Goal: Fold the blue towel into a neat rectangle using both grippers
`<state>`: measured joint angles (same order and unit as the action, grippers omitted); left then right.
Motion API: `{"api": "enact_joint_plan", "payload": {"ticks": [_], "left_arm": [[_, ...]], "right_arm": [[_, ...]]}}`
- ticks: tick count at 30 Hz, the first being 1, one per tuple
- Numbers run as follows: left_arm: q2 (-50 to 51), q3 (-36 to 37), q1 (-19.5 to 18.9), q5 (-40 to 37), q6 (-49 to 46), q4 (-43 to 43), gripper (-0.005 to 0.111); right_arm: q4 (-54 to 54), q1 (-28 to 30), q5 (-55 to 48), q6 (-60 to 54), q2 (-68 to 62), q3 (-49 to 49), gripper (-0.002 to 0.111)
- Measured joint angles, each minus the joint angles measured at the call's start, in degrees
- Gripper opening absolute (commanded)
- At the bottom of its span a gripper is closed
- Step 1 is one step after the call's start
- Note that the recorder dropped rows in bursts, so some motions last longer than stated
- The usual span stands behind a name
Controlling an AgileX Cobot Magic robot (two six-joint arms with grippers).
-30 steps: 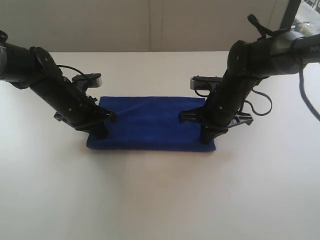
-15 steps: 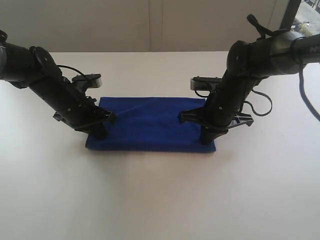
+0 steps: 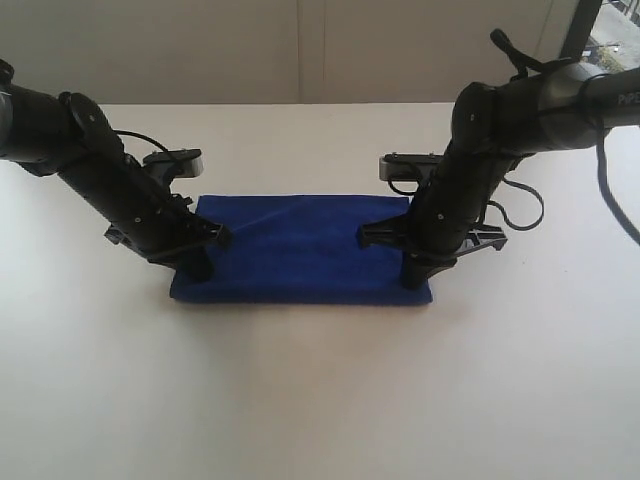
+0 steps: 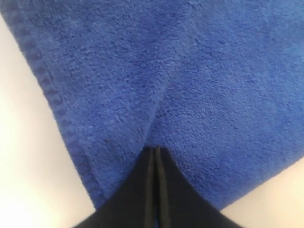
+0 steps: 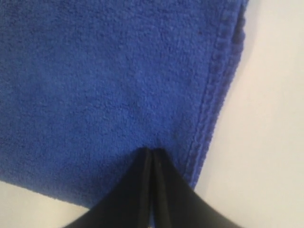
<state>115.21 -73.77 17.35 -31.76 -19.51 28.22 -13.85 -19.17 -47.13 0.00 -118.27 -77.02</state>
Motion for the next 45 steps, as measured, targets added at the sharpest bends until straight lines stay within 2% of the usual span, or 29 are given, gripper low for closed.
{"api": "enact_joint_plan", "payload": {"ticks": [13, 45], "left_arm": [[0.0, -0.1, 0.0, -0.84, 1.45, -0.18, 0.0], [-0.04, -0.1, 0.0, -0.06, 1.93, -0.32, 0.0]], "right_arm": [[1.02, -0.09, 3.57, 0.0, 0.1, 0.0, 0.0], [1.12, -0.09, 1.62, 0.0, 0.1, 0.0, 0.0]]}}
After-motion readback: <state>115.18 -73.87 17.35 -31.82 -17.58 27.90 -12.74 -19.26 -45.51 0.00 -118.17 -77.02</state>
